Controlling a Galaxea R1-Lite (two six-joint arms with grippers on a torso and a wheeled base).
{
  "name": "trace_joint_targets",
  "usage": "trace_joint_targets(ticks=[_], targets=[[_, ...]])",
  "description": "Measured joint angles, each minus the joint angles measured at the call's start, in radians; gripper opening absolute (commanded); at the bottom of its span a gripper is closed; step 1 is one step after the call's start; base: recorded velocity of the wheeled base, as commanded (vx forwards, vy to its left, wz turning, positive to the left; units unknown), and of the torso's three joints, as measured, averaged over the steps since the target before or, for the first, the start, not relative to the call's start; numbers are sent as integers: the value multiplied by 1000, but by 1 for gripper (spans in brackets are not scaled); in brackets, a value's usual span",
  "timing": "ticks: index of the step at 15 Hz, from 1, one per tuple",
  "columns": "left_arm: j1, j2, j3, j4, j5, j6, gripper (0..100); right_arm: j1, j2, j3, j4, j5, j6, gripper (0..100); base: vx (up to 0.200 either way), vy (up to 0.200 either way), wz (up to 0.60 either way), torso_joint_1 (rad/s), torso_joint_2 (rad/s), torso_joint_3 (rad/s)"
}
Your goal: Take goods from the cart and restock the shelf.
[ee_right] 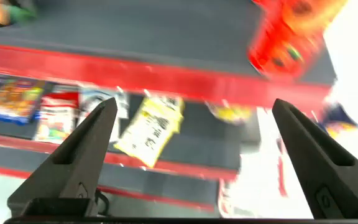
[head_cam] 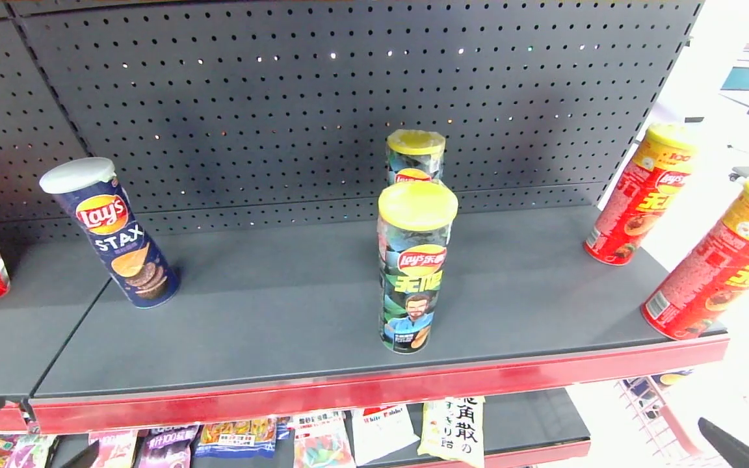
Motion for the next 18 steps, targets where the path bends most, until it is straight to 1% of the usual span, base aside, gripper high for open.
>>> trace_joint_targets(ticks=[1, 2, 3, 4, 5, 6, 7, 15, 16, 18], targets=[[24, -66, 3, 73, 20, -9, 100, -28, -36, -12, 63, -5, 1, 100, 0, 0, 0, 0, 0, 0], [56, -122, 7, 108, 28, -26, 100, -46, -73, -32, 137, -11, 2, 100, 0, 0, 0, 0, 0, 0], [73, -161, 10, 114, 24, -37, 100, -55, -104, -55, 193, -15, 2, 100, 0, 0, 0, 0, 0, 0], [81, -187, 12, 117, 23, -35, 100, -59, -128, -73, 212, -17, 2, 100, 0, 0, 0, 0, 0, 0], [86, -206, 13, 115, 22, -21, 100, -62, -149, -90, 244, -19, 2, 100, 0, 0, 0, 0, 0, 0], [89, -217, 13, 115, 22, -3, 100, -63, -162, -103, 247, -24, 1, 100, 0, 0, 0, 0, 0, 0], [90, -225, 13, 114, 22, 7, 100, -64, -172, -107, 250, -26, 1, 100, 0, 0, 0, 0, 0, 0], [91, -246, 15, 113, 29, 9, 100, -64, -193, -114, 250, -29, -18, 100, -200, 0, 0, 2, 5, 2], [92, -247, 15, 112, 30, 10, 100, -65, -192, -114, 250, -29, -18, 100, 0, 0, 0, 0, 0, 0], [92, -248, 13, 100, 31, 37, 100, -65, -191, -112, 252, -28, -21, 100, 0, 0, 0, 0, 0, 0]])
